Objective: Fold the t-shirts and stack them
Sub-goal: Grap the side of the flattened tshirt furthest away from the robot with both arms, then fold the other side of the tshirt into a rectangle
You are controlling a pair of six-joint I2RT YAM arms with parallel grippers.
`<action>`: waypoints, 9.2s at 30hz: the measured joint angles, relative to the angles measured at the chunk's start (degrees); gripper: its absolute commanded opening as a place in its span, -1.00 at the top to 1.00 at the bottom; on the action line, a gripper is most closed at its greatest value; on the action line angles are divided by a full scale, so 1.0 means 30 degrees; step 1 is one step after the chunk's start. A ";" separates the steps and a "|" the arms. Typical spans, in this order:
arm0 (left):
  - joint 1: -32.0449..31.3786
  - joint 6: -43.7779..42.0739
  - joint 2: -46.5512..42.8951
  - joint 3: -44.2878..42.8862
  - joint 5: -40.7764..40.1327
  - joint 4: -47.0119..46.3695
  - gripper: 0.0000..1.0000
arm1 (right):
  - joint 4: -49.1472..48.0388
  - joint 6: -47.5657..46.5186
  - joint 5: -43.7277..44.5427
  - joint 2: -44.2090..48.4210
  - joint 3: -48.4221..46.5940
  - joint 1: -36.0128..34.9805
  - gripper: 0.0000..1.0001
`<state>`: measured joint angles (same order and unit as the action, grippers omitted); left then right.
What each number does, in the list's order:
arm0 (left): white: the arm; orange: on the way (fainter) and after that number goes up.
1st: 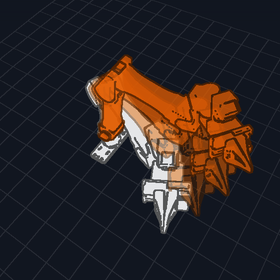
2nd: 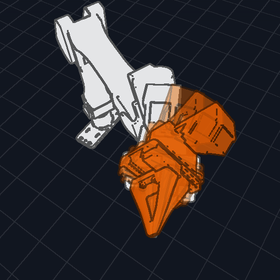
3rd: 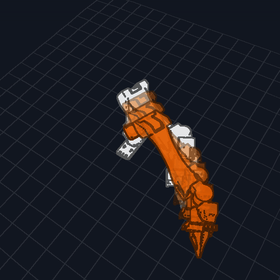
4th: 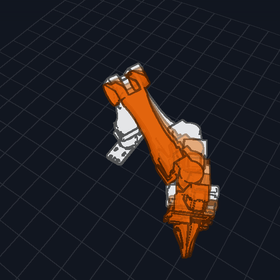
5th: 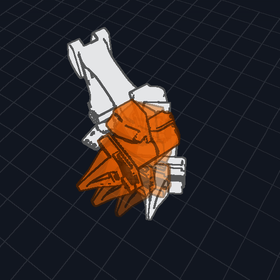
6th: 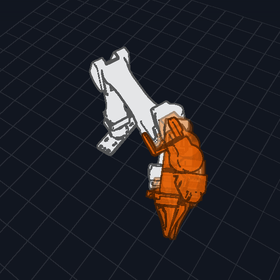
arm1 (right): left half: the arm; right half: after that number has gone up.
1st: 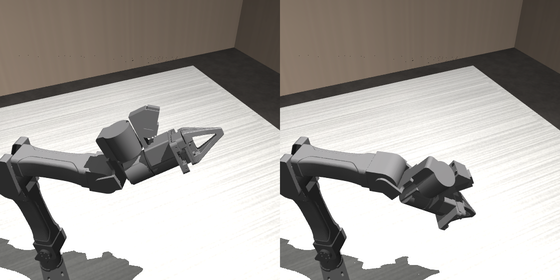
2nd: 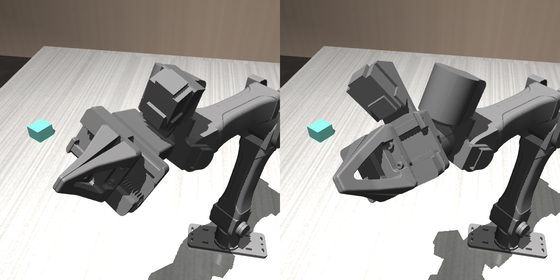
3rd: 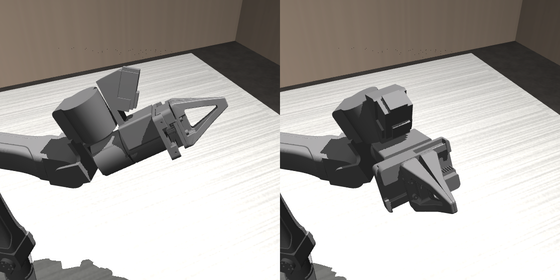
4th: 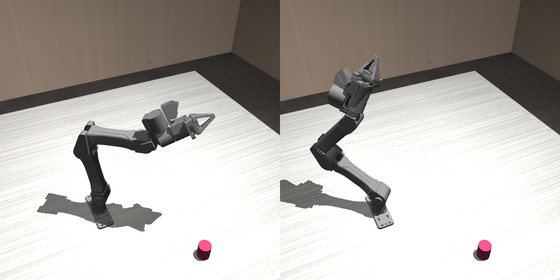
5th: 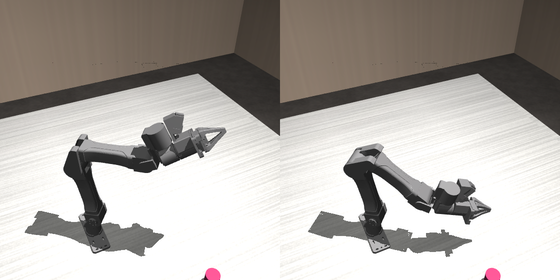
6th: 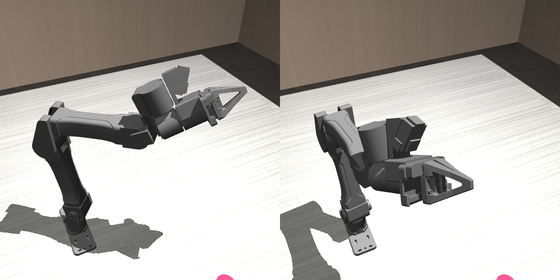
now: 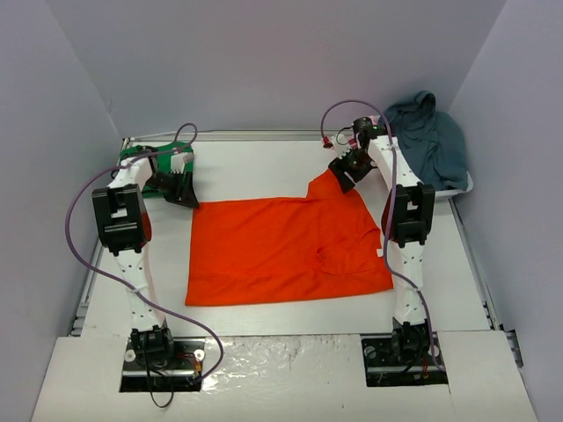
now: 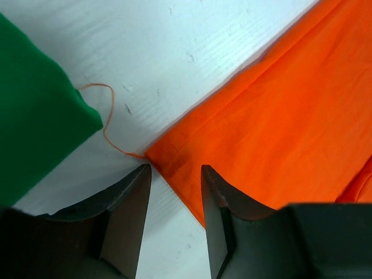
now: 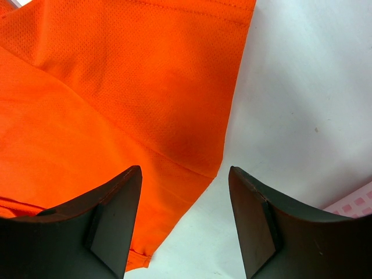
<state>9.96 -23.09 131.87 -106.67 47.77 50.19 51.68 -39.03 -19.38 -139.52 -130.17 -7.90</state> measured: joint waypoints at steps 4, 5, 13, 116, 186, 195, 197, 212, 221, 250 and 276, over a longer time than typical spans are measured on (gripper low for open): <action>0.0051 0.0605 0.0000 0.0066 0.0015 -0.0831 0.21 | -0.0007 0.0000 0.0007 -0.0007 0.0000 0.0000 -0.14; 0.0051 0.0729 0.0000 0.0066 0.0007 -0.0984 0.21 | -0.0007 0.0000 0.0007 -0.0015 0.0000 0.0007 -0.15; -0.0197 0.0925 0.0000 0.0066 -0.0226 -0.1515 0.26 | -0.0044 0.0000 0.0022 -0.0189 0.0000 0.0073 -0.14; -0.2441 0.0780 -0.2805 0.3665 -0.6047 -0.3993 0.95 | -0.6054 0.4830 -0.4932 -0.4503 -0.3526 0.0874 1.00; -0.2463 -0.1253 -1.4768 1.3376 -0.6207 -0.3701 0.95 | -0.5122 0.3300 -0.3045 1.3566 1.4834 0.0153 1.00; -0.2463 -0.1326 -1.5016 1.3872 -0.6951 -0.4007 0.95 | -0.4677 0.2878 -0.2310 1.3646 1.5730 0.0102 1.00; -0.2463 -0.1333 -1.5096 1.3930 -0.7016 -0.4014 0.95 | -0.4597 0.2841 -0.2200 1.3763 1.5861 0.0102 1.00; -0.2463 -0.1690 -1.5256 1.4506 -0.7045 -0.4138 0.95 | -0.4182 0.2528 -0.1800 1.5140 1.6946 0.0102 1.00; -0.2463 -0.1851 -1.5256 1.4899 -0.7016 -0.4131 0.95 | -0.3563 0.2288 -0.1719 1.5140 1.7464 -0.0211 1.00; -0.2820 -0.2958 -1.7223 1.3595 -0.7162 -0.1916 -0.07 | -0.1574 0.1858 -0.0845 1.2932 1.5824 -0.2295 0.68; -0.2040 0.0430 -2.0611 1.4783 -0.8896 -0.2710 -0.46 | -0.1625 0.1275 -0.3082 0.9034 1.6364 -0.6375 1.00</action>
<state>3.84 -21.80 70.04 -62.33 21.08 42.06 46.81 -35.20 -28.62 -112.42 -81.08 -27.03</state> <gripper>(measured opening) 0.729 0.002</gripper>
